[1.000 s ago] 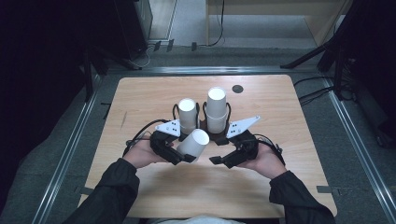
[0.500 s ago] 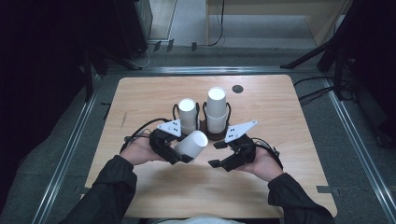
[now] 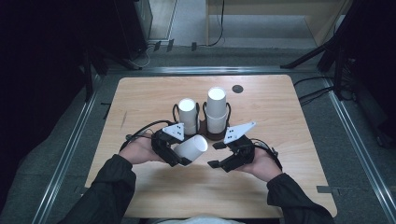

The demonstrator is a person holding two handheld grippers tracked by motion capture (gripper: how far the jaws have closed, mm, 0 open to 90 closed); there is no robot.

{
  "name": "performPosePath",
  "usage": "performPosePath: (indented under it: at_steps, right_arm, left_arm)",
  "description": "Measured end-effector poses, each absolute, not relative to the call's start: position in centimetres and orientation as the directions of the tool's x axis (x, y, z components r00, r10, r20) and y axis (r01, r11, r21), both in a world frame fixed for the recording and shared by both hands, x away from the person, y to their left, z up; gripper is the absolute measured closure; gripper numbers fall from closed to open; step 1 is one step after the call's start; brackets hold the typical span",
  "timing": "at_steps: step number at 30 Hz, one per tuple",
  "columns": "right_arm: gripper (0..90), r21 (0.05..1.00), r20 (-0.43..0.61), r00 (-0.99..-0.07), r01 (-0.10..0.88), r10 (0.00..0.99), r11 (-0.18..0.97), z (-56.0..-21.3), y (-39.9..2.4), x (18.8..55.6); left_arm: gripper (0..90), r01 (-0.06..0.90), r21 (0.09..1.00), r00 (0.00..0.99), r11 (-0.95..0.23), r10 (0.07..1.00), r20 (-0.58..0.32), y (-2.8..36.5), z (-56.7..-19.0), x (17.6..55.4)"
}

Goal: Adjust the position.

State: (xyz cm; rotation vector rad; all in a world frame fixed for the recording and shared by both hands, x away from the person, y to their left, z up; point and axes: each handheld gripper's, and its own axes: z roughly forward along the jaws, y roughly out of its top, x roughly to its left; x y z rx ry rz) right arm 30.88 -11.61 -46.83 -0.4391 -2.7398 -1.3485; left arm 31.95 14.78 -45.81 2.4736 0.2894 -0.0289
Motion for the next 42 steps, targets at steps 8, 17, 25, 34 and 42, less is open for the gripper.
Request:
performPosePath:
  at_steps: [8,17,25,34,42]
  right_arm:
    - [29.8,0.772,0.168,-0.959,0.272,0.227,0.574,-46.8,-11.7,31.0]
    - [27.8,0.773,0.169,-0.964,0.259,0.206,0.579,-46.9,-11.0,31.1]
    - [24.9,0.766,0.177,-0.970,0.241,0.165,0.595,-47.2,-9.7,31.1]
    - [32.6,0.757,0.158,-0.979,0.205,0.131,0.620,-47.2,-8.6,30.6]
    - [32.5,0.757,0.164,-0.978,0.211,0.132,0.619,-46.9,-8.7,30.7]
  left_arm:
    - [26.6,0.195,0.565,0.980,-0.802,0.177,-0.086,14.3,-46.2,31.9]
    - [26.7,0.179,0.539,0.984,-0.823,0.149,-0.098,13.5,-46.7,31.9]
    - [26.6,0.128,0.511,0.991,-0.850,0.087,-0.104,12.2,-47.0,31.5]
    - [26.2,0.120,0.509,0.991,-0.853,0.069,-0.118,11.8,-47.3,31.3]
    - [23.9,0.130,0.530,0.988,-0.838,0.068,-0.135,12.0,-47.2,31.5]
